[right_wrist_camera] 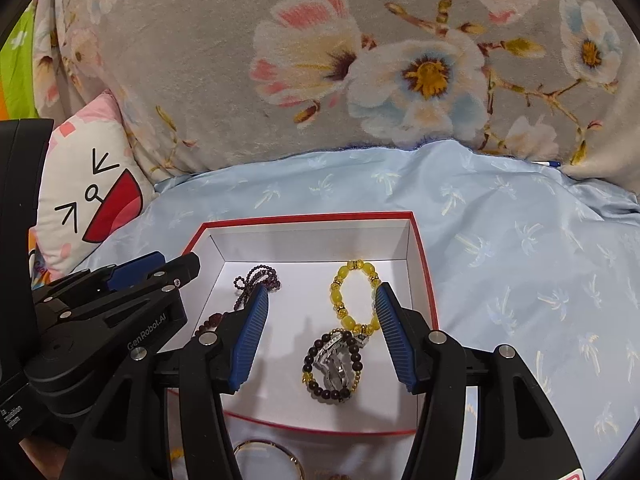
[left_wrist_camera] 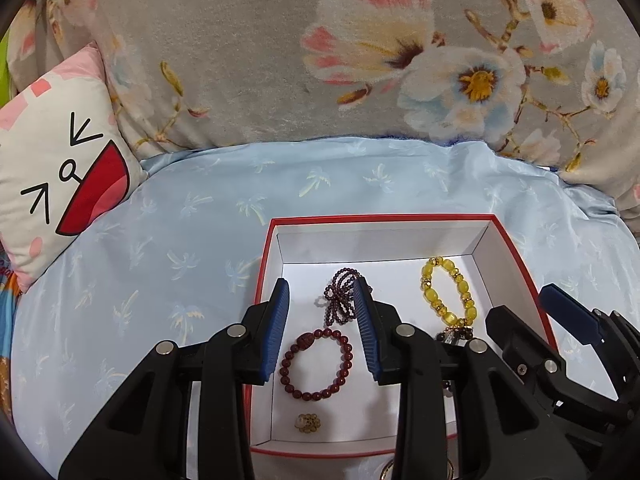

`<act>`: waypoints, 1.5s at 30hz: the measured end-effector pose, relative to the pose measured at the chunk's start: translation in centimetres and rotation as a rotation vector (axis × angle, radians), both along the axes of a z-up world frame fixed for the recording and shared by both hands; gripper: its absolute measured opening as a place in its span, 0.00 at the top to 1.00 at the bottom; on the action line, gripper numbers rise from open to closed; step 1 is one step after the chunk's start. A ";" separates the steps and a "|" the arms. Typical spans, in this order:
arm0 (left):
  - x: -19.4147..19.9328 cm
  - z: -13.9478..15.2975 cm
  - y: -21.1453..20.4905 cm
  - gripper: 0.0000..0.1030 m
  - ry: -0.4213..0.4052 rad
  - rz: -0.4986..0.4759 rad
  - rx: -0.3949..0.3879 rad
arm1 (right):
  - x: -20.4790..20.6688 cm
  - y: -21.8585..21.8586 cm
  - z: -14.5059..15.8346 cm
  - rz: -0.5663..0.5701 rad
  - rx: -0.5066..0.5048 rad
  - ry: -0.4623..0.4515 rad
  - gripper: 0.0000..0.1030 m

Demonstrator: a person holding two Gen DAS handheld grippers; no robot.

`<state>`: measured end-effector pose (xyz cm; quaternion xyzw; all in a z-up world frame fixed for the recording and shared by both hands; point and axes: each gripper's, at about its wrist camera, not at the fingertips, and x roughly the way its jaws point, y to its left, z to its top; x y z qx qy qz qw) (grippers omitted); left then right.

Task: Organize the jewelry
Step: 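Withdraw both tools from the box over the remaining jewelry, then grasp the gold bead chain bracelet with the left tool while the right tool grasps the yellow amber bracelet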

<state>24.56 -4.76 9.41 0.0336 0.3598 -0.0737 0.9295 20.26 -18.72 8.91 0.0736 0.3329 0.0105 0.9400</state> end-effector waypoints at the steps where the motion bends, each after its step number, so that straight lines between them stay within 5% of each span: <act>1: -0.2 0.1 0.0 0.69 -0.001 -0.002 0.000 | -0.2 0.0 0.1 0.000 0.001 -0.001 0.47; 15: -6.0 0.3 3.3 0.68 0.009 0.006 -0.014 | -6.8 0.3 0.5 -0.014 -0.012 0.000 0.46; 18: -7.7 -0.3 4.6 0.57 0.029 0.013 -0.030 | -8.5 0.0 0.0 -0.027 -0.004 0.013 0.46; 33: -15.7 -5.8 9.6 0.57 0.123 0.037 -0.020 | -16.9 0.4 -4.6 -0.023 0.031 0.120 0.46; 45: -15.0 -7.3 10.1 0.57 0.151 0.060 -0.056 | -18.2 3.7 -6.3 0.049 0.046 0.166 0.46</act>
